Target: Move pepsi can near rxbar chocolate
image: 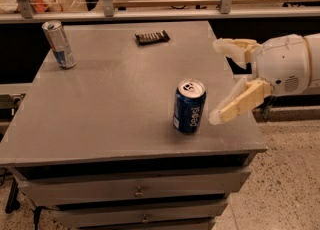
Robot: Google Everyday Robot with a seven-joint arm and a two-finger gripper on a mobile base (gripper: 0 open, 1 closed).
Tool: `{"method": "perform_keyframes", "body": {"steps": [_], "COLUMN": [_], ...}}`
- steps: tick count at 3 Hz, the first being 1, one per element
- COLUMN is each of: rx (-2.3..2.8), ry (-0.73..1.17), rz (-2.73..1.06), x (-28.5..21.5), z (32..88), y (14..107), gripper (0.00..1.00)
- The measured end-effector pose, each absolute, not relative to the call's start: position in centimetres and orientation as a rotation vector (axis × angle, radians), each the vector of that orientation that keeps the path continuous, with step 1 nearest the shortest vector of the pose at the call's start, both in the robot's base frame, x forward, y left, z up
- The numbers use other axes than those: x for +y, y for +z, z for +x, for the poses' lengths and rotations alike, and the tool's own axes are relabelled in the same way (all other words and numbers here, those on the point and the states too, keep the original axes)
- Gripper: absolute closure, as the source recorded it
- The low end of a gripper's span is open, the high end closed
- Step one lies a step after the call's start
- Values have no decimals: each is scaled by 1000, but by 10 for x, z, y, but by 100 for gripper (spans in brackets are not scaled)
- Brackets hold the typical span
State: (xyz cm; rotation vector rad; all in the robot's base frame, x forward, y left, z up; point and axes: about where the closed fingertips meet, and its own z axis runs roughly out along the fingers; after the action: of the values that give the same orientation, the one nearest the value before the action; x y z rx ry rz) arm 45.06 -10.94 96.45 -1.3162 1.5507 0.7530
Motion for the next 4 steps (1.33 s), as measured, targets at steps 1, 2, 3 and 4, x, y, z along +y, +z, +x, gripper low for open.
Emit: {"method": "perform_keyframes", "body": {"steps": [1, 2, 3, 4], "rx": [1556, 1558, 1559, 1564], "ry": [740, 762, 793, 821], "rz": [-1292, -1290, -1288, -1272], "x": [-110, -100, -91, -85], "z": [457, 457, 454, 453], "y": [952, 935, 918, 900], "gripper": [0, 0, 0, 0]}}
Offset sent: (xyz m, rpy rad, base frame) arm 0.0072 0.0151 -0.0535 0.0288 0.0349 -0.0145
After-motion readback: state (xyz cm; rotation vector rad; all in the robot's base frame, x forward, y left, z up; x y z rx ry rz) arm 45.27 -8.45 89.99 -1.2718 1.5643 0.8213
